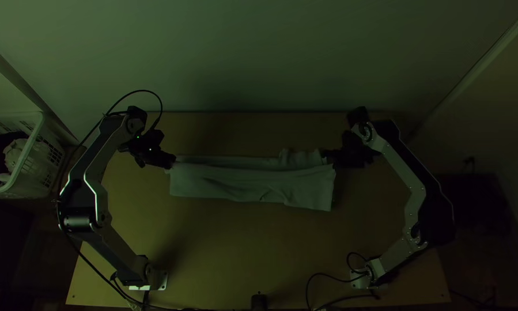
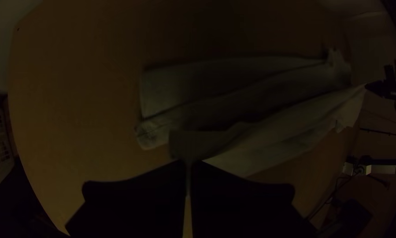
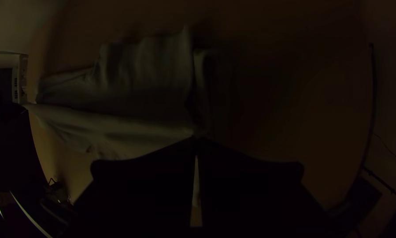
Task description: Fold the t-shirt
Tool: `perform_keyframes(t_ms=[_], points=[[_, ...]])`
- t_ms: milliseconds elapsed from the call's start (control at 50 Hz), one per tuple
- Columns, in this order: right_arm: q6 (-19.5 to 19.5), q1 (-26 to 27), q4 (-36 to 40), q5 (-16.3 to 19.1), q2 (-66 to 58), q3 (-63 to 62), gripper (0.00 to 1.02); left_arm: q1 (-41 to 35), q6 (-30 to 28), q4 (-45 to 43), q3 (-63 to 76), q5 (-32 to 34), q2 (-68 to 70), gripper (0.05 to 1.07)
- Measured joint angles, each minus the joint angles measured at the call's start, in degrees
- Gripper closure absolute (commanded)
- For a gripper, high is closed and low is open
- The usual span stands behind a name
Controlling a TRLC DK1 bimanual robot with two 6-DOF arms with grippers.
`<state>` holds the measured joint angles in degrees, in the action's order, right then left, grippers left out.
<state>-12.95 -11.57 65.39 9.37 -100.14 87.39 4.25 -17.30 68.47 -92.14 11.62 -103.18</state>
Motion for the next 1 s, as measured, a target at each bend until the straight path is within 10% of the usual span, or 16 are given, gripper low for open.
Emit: perform_keyframes(t_ms=[360, 460, 660, 1000], points=[[0.17, 0.42, -1.44, 0.02, -9.27, 6.97, 0.99, 2.4, 0.66, -0.15, -4.42, 0.02, -6.32, 1.04], [0.17, 1.01, -1.53, 0.02, -11.47, 8.85, 0.81, 3.39, 1.03, -0.5, -5.09, 0.7, -8.02, 1.02], [0.15, 2.01, -1.51, -0.39, -14.75, 12.24, 0.78, 4.2, 1.99, -1.97, -6.38, 1.05, -10.1, 0.28], [0.15, 2.36, 1.75, -0.59, -15.47, 15.78, 0.28, 4.83, 4.13, -2.45, -8.0, 7.96, -10.73, 0.1]])
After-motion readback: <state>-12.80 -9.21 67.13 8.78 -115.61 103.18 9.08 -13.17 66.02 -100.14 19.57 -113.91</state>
